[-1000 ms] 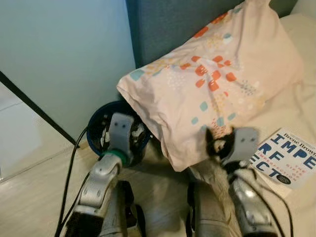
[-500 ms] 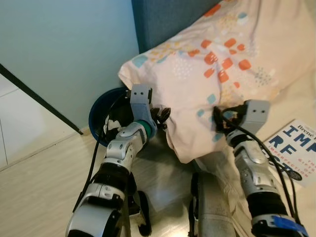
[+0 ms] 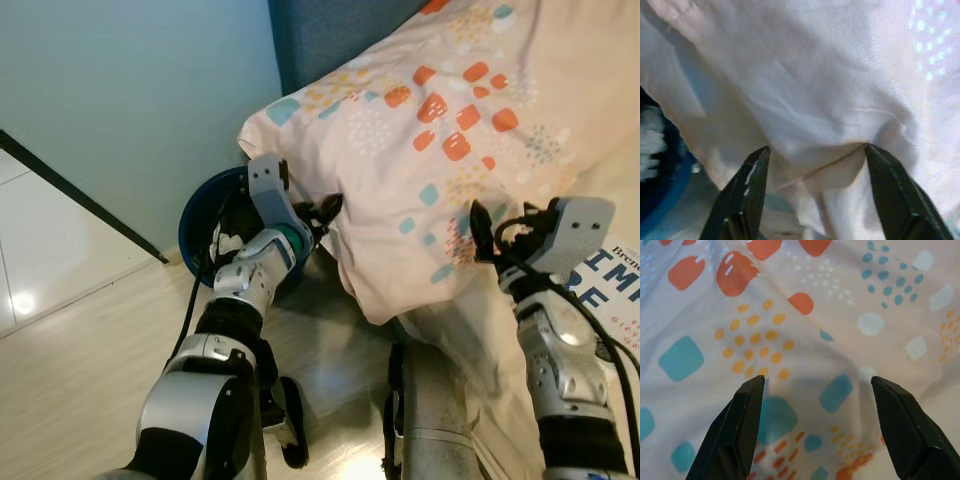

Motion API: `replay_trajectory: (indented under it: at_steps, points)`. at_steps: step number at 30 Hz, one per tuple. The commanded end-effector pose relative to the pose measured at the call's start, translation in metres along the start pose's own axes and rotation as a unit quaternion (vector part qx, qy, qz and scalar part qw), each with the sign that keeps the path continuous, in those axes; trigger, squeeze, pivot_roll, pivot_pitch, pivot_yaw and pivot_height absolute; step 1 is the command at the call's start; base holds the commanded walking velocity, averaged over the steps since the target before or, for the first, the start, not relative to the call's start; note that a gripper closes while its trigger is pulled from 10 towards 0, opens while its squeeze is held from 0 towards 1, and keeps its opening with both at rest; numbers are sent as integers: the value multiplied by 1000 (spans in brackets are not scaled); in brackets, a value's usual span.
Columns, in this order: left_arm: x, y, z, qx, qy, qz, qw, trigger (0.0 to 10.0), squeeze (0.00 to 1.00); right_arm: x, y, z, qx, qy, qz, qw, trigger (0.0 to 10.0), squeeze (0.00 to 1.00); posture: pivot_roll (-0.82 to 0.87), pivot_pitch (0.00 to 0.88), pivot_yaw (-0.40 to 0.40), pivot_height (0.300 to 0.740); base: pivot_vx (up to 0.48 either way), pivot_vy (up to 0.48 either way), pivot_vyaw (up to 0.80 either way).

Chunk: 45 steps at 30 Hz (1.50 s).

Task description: Clean up the room

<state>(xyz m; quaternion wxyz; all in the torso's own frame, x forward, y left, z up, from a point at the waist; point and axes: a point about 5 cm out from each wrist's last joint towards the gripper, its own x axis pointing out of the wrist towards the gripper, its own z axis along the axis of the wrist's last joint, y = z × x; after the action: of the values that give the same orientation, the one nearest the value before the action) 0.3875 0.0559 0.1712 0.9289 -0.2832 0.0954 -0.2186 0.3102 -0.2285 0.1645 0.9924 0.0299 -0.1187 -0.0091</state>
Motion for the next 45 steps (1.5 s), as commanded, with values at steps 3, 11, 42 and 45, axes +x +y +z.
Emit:
replay_trajectory:
  at_steps: [3, 11, 42, 45]
  points:
    - [-1, 2, -12, -26, 12, -10, 1000, 10000, 1000, -10, -6, -9, 7, 23, -15, 1000, 10000, 0, -129, 404, 136, 610, 0, 0, 0]
    - [4, -2, -18, -16, 24, -9, 1000, 10000, 1000, -14, -10, -15, 74, 49, -19, 996, 10000, 0, -138, 412, 135, 610, 0, 0, 0]
    - [-6, 14, -13, 18, 20, 8, 1000, 10000, 1000, 45, 0, -58, 540, 141, -18, 830, 10000, 0, 37, 451, 140, 610, 0, 0, 0]
    - [-9, 18, -13, 21, 19, 14, 999, 10000, 1000, 48, 13, -59, 523, 159, 16, 837, 10000, 0, 53, 457, 136, 610, 0, 0, 0]
